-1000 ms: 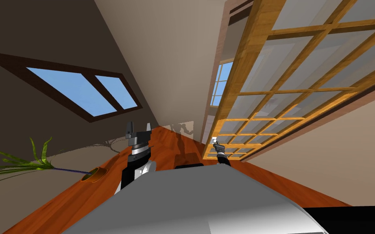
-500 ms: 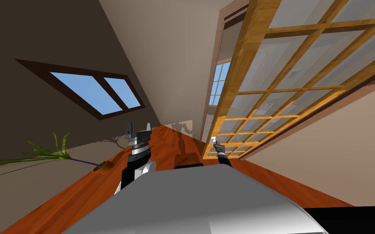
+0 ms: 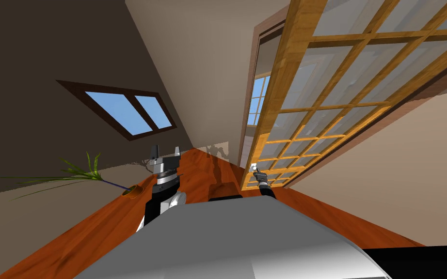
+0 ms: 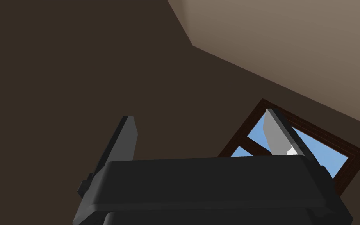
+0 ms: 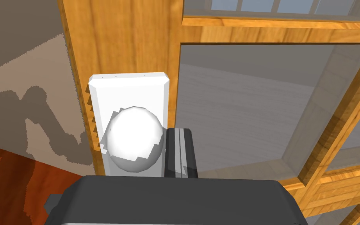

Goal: Pull the door open

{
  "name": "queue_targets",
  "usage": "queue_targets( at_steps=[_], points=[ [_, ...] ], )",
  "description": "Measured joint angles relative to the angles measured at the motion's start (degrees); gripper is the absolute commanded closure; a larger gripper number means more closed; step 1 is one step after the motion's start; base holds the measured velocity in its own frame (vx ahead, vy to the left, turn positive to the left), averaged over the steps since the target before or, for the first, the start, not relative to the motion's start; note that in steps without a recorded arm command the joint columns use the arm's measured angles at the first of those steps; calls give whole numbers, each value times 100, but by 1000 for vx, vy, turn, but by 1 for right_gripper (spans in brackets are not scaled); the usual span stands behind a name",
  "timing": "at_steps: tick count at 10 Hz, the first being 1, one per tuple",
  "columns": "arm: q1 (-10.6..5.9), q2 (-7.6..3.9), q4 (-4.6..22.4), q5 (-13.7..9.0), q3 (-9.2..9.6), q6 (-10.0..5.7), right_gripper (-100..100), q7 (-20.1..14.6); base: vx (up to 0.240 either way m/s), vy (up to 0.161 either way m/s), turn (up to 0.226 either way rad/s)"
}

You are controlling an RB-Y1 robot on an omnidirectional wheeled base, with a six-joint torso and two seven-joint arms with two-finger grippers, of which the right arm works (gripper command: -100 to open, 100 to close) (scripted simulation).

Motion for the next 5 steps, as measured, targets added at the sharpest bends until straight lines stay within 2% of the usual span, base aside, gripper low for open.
queue_targets(
  at_steps=[1, 3, 4, 5],
  points=[
    [-41, 1, 93, 23, 37, -78, -100, -41, -83, -22, 41],
    [-44, -53, 90, 47, 95, -91, -100, -108, -79, -34, 29],
    [-31, -63, 73, 60, 123, -102, -100, -133, -37, -34, -34],
    [-21, -86, 79, 49, 101, -98, -100, -135, 91, 49, 39]
  ],
)
